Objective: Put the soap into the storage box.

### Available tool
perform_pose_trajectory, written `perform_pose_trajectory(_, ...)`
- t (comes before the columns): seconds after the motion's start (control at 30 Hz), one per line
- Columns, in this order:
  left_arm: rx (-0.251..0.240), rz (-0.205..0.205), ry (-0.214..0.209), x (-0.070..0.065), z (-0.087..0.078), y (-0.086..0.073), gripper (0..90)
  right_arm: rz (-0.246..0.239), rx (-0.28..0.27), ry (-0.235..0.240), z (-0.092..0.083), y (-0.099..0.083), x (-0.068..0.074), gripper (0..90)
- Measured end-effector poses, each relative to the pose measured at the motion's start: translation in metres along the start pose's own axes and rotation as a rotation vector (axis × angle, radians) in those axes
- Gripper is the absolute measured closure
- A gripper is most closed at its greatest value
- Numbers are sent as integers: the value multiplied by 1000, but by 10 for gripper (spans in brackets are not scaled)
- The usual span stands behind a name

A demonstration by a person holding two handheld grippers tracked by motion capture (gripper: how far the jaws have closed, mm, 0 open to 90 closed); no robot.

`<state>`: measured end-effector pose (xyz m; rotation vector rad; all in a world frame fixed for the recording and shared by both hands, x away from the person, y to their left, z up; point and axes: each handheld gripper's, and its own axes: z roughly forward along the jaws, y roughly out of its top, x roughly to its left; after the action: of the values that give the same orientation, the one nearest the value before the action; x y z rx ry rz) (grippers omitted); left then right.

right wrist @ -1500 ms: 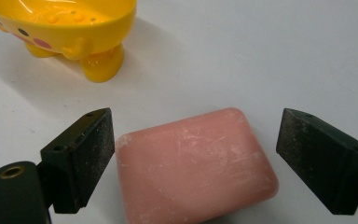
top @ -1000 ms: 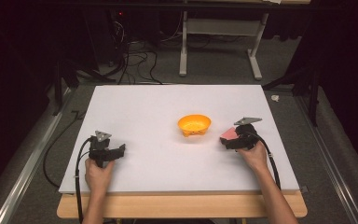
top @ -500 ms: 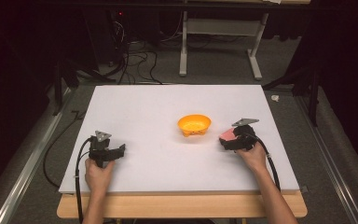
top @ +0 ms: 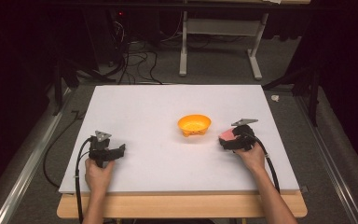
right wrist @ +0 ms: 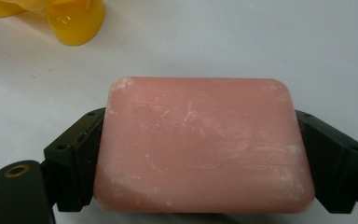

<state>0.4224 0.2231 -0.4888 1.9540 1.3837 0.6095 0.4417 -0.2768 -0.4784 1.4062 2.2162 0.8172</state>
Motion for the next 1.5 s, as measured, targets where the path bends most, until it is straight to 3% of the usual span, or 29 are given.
perform_pose_trajectory(0.53,0,-1,-2,0,0,0,215,34,19,21,-6,0,4,136)
perform_pose_trajectory(1.5,0,0,-1,0,0,0,215,64,-46,81,-36,0,17,136)
